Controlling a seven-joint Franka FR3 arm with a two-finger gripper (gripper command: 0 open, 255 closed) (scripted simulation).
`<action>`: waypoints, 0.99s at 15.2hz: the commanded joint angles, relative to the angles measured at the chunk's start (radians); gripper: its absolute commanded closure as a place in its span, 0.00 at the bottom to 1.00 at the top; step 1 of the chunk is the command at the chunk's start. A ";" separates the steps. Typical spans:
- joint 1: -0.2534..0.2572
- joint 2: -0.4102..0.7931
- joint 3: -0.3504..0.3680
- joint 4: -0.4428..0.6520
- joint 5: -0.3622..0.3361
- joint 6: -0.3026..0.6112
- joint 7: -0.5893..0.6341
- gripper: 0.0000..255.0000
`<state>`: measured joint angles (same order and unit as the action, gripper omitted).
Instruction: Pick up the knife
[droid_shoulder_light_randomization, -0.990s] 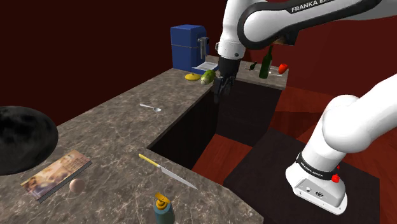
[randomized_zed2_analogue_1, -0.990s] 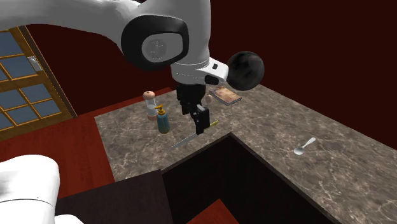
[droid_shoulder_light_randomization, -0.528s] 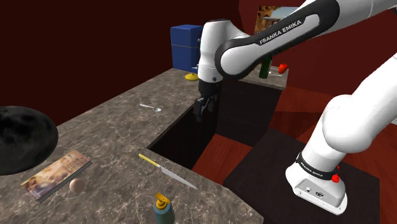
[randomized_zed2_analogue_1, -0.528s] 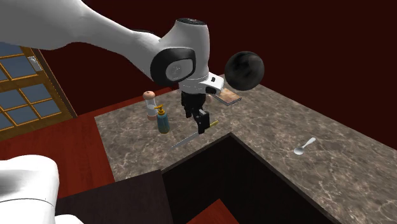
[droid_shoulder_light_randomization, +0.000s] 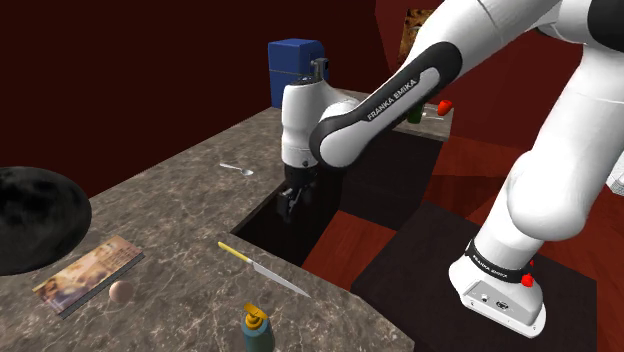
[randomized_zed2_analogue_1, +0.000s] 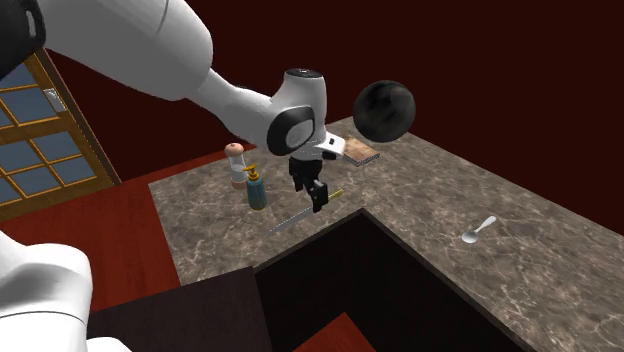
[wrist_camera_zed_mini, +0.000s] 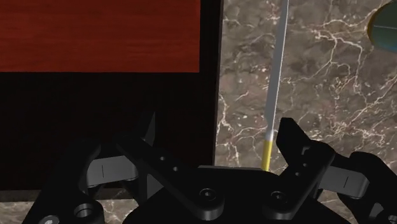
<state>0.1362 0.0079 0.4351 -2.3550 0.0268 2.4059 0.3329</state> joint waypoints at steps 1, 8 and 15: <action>0.014 0.085 0.011 0.045 -0.062 0.029 0.061 0.00; 0.124 0.369 -0.032 0.220 -0.267 0.094 0.242 0.00; 0.228 0.574 -0.091 0.385 -0.363 0.112 0.323 0.00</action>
<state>0.3563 0.5642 0.3499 -1.9820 -0.3286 2.5122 0.6502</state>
